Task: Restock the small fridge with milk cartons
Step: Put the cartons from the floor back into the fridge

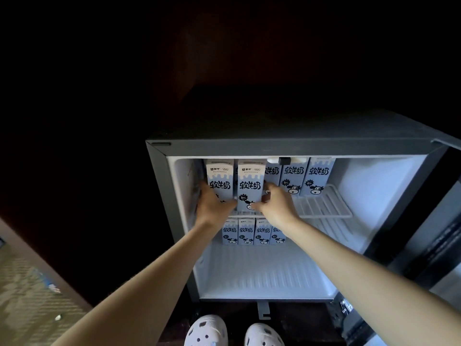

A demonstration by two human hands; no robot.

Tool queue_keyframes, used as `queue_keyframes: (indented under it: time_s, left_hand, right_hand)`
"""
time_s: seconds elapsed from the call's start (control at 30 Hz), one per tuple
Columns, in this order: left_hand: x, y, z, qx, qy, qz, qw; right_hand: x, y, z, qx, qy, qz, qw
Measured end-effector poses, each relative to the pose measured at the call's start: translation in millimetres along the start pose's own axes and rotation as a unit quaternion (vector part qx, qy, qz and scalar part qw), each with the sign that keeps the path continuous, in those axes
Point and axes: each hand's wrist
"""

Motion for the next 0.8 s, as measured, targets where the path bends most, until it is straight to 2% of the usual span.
queue_keyframes:
  time_s: [0.2, 0.37, 0.53, 0.8]
  left_hand:
    - [-1.1, -7.1, -6.1, 0.042, -0.043, 0.010, 0.998]
    - [1.9, -8.8, -3.4, 0.054, -0.015, 0.024, 0.998]
    - [1.5, -11.5, 1.6, 0.058, 0.023, 0.021, 0.998]
    - [-3.8, -8.3, 1.6, 0.100, 0.010, -0.029, 0.995]
  right_hand:
    - [-4.0, 7.9, 13.1, -0.054, 0.033, -0.051, 0.997]
    - [-6.5, 6.7, 20.0, -0.080, 0.056, -0.073, 0.993]
    - [-3.1, 10.0, 25.4, -0.095, 0.066, -0.064, 0.991]
    - [-5.3, 6.2, 27.1, -0.099, 0.039, -0.038, 0.994]
Point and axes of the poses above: each hand's wrist, its own x-axis towards the middle knuckle, its own z-axis out of the palm, y = z × x, and after that the axes turned 6 degrees about -z, right-handed
